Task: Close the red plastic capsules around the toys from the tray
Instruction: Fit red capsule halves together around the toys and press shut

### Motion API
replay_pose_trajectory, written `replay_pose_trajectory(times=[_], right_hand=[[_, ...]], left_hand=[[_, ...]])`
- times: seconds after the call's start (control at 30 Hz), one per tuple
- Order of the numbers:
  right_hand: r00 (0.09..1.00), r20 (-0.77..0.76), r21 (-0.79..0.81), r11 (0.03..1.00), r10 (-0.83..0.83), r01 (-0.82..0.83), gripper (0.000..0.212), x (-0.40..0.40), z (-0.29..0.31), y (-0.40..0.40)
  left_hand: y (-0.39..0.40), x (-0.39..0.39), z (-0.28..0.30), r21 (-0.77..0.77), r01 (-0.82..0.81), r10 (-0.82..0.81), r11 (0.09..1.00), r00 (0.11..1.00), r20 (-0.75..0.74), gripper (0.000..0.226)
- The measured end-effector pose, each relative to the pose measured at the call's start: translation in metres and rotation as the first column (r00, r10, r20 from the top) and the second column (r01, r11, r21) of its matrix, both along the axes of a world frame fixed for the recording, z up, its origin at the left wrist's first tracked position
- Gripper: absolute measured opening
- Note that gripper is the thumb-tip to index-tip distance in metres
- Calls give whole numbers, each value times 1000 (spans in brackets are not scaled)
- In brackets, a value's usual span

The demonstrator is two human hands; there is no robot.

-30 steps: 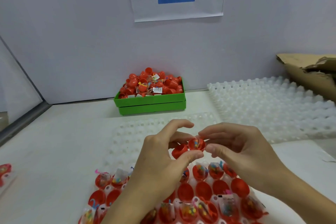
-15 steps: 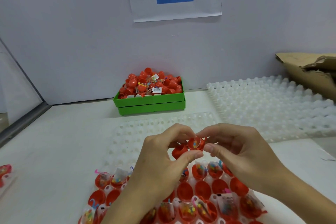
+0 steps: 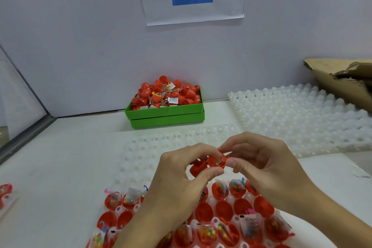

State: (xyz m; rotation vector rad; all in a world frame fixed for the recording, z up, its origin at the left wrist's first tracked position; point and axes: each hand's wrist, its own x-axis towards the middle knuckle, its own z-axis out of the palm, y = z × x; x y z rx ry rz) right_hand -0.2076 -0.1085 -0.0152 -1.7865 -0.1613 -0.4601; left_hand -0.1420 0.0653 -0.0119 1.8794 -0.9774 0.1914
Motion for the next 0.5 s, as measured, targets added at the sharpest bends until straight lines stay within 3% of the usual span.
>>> replay_pose_trajectory(times=[0.17,0.3,0.5], right_hand=[[998,-51,139,990,30,-23,25,0,3,0],[982,-134,192,975,135,-108,38,-1,4,-1],[985,-132,262,962,111,-74,26,0,4,1]], left_hand=[[0,-1,3,-85,14,-17,996,1000,-27,18],[0,-2,5,-127,6,-14,992,998,-68,36],[1,-2,5,-127,-22,7,992,993,-117,55]])
